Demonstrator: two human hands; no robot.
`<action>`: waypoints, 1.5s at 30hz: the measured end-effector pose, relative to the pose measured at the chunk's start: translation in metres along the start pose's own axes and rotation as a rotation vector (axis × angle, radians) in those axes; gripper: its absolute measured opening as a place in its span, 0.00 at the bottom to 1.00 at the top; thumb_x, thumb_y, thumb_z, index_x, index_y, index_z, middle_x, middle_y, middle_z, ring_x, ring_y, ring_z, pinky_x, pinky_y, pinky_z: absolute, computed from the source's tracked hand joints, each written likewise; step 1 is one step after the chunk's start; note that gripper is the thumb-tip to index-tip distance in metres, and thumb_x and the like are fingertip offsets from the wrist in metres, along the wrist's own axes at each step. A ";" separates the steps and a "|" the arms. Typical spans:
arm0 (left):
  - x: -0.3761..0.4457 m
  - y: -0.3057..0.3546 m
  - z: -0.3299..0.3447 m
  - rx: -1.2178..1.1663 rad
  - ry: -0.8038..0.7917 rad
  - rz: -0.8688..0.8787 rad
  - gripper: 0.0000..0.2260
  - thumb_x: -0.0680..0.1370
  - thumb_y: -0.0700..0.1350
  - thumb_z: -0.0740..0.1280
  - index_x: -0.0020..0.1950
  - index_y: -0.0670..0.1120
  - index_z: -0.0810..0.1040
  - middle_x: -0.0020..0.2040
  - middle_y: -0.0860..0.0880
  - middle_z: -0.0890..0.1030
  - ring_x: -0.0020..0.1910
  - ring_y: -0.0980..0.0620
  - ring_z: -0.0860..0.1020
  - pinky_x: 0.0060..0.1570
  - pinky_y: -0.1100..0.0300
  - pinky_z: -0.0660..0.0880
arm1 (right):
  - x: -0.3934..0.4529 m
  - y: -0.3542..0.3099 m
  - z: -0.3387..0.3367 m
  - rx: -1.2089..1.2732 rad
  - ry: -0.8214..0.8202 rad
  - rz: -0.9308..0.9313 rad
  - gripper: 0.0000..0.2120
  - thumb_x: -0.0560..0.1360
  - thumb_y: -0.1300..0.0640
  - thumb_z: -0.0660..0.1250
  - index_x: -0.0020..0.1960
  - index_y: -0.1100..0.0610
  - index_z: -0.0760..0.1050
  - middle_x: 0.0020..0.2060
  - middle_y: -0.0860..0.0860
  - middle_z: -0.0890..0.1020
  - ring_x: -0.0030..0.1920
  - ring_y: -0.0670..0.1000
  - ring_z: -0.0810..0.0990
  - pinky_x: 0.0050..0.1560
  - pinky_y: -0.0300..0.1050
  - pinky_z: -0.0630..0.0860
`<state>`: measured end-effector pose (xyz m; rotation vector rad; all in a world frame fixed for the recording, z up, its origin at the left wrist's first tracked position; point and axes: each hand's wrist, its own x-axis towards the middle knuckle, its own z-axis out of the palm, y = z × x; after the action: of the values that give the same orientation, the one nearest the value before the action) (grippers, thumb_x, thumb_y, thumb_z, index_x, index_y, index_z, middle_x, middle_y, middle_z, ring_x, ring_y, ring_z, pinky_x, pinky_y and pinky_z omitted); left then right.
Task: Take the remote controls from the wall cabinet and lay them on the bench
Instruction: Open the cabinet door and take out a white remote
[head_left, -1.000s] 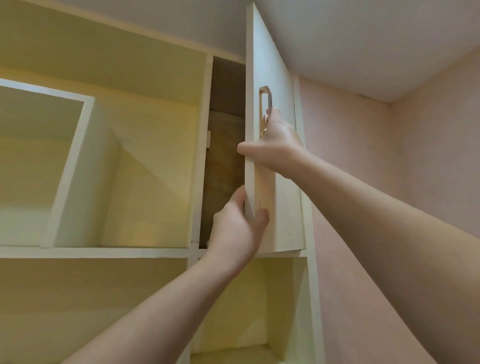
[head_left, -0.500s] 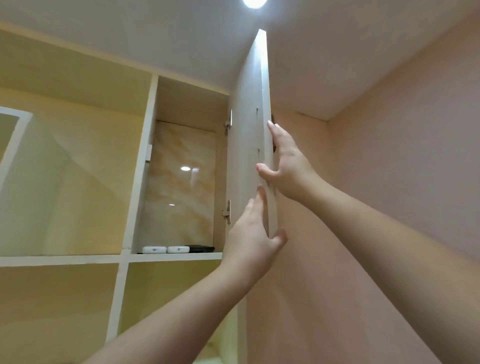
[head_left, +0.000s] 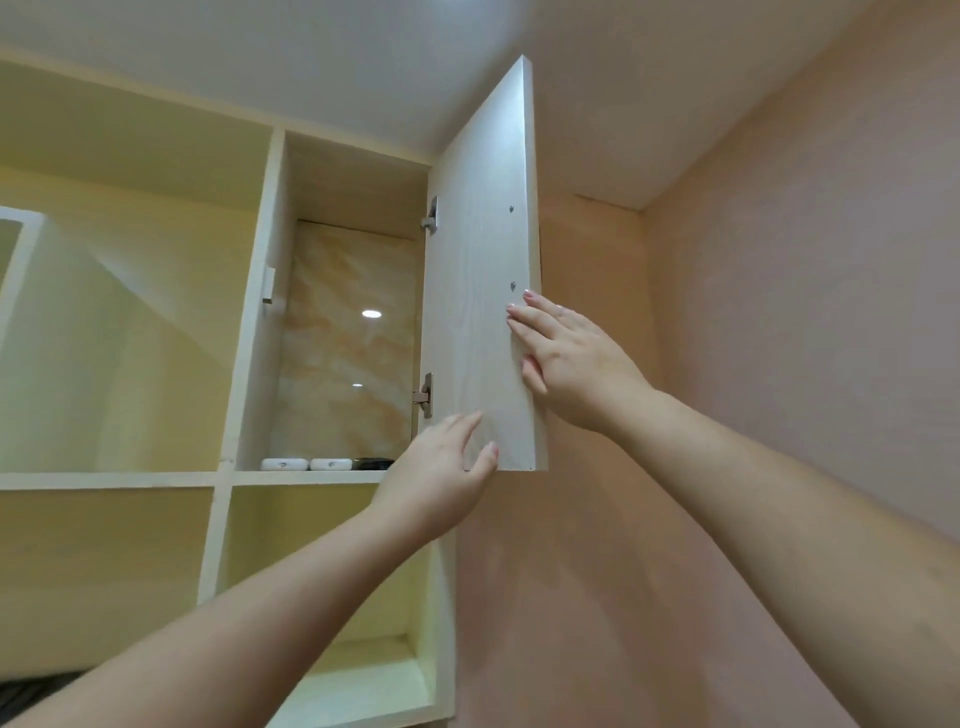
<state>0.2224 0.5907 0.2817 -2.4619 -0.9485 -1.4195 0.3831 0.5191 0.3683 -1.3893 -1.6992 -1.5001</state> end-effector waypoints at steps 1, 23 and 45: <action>-0.004 -0.006 -0.005 0.065 -0.025 -0.016 0.24 0.81 0.56 0.55 0.77 0.51 0.61 0.76 0.53 0.65 0.75 0.54 0.61 0.71 0.55 0.61 | 0.000 -0.002 -0.002 -0.003 -0.010 0.006 0.25 0.80 0.53 0.53 0.76 0.59 0.58 0.77 0.50 0.58 0.77 0.48 0.49 0.76 0.44 0.45; -0.069 -0.135 -0.106 0.593 -0.178 -0.093 0.24 0.80 0.57 0.55 0.76 0.55 0.59 0.71 0.51 0.71 0.69 0.49 0.69 0.63 0.53 0.68 | 0.016 -0.140 0.020 0.271 -0.025 0.085 0.26 0.80 0.55 0.53 0.77 0.56 0.55 0.75 0.50 0.61 0.76 0.49 0.55 0.74 0.42 0.46; -0.065 -0.226 -0.109 0.628 -0.085 0.086 0.26 0.80 0.59 0.55 0.77 0.54 0.59 0.75 0.54 0.63 0.74 0.54 0.60 0.69 0.55 0.59 | 0.068 -0.219 0.129 0.474 -0.354 0.086 0.22 0.80 0.56 0.52 0.74 0.55 0.61 0.73 0.51 0.65 0.72 0.51 0.62 0.70 0.46 0.60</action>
<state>-0.0127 0.6949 0.2470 -2.0640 -1.0833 -0.8212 0.1958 0.6885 0.2933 -1.4907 -2.0058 -0.7574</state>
